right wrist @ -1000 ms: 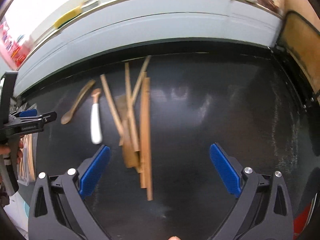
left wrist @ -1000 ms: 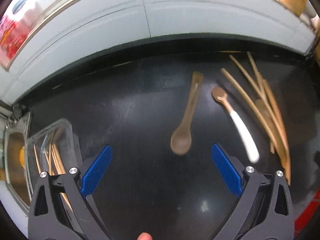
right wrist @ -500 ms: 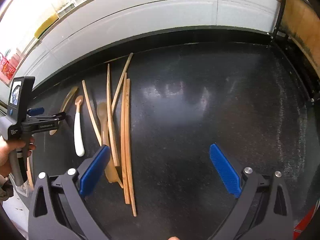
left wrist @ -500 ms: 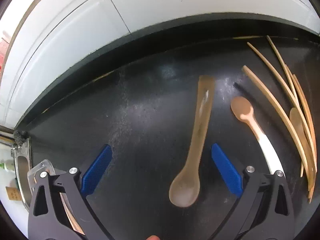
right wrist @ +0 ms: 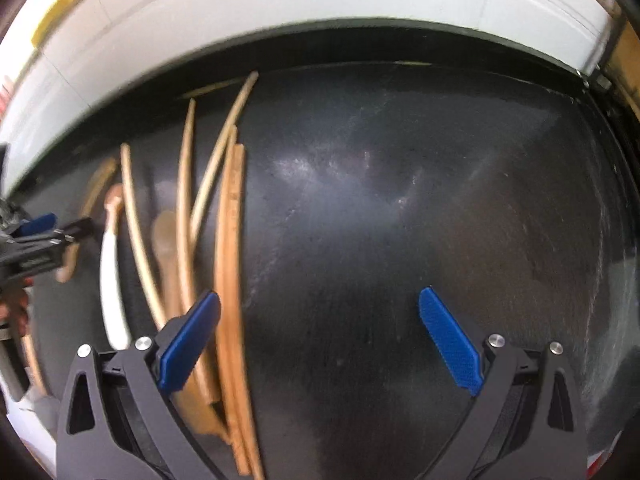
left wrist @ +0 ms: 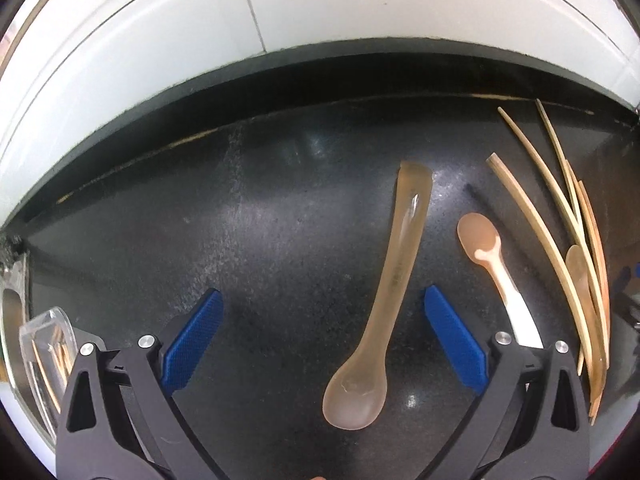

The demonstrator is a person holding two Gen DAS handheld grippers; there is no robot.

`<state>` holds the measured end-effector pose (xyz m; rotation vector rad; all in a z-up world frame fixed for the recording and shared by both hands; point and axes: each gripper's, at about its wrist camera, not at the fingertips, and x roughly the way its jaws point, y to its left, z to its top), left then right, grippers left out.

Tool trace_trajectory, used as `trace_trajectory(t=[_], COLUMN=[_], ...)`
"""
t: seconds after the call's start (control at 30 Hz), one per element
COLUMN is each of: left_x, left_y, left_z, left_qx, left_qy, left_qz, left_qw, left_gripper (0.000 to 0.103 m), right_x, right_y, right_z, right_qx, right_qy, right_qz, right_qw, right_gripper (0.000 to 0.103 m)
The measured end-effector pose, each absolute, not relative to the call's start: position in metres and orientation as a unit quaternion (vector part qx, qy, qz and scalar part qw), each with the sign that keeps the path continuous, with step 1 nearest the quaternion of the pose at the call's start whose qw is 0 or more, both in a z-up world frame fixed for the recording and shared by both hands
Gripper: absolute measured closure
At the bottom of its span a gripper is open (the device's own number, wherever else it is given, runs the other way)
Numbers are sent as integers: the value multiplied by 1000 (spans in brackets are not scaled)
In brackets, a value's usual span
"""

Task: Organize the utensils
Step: 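Grasp a chopstick with the right gripper while the left gripper grasps the amber plastic spoon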

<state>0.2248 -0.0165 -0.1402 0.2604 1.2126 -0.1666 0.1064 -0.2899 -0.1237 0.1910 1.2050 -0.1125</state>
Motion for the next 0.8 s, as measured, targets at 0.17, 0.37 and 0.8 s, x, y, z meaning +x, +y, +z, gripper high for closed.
trace_trajectory(t=[0.17, 0.37, 0.8], left_x=[228, 235, 204], left_y=[-6, -3, -37], left_z=[-141, -147, -145], left_qx=[109, 117, 175], left_qy=[571, 569, 500], left_qz=[-85, -91, -133], left_qw=[809, 809, 838], left_gripper=[5, 5, 93], right_x=[117, 121, 97], right_y=[-285, -276, -251], right_z=[-128, -129, -108], right_qx=[66, 49, 65], right_qy=[564, 556, 519], right_qz=[-66, -68, -55], right_qw=[820, 827, 850], right_gripper=[6, 6, 96])
